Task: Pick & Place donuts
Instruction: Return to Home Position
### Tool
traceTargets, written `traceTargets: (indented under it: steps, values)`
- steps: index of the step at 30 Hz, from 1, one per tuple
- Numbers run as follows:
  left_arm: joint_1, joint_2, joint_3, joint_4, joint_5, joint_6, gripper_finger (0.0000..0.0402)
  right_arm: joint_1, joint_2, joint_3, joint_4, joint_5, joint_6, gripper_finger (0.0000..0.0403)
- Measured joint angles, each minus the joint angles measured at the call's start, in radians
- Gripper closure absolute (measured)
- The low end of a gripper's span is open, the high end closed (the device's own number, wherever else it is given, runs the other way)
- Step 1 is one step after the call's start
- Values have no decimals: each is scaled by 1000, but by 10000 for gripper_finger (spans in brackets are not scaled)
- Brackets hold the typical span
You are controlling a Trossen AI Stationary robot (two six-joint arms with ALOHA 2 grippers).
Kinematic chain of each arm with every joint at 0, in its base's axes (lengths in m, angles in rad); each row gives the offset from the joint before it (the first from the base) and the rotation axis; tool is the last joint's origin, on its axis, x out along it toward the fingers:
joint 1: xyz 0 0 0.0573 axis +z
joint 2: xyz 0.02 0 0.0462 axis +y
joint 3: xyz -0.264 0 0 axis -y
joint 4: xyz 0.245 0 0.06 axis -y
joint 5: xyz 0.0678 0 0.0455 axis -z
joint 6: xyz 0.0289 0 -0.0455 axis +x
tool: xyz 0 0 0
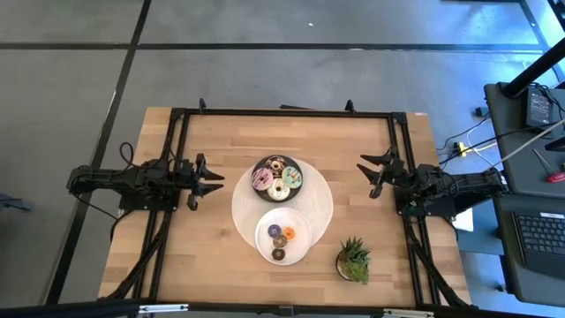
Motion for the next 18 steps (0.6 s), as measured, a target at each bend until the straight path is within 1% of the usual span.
traceTargets:
  steps: [18]
  values:
    - [0,0,1,1,1,0,286,0,0,0,0,-1,-1,242]
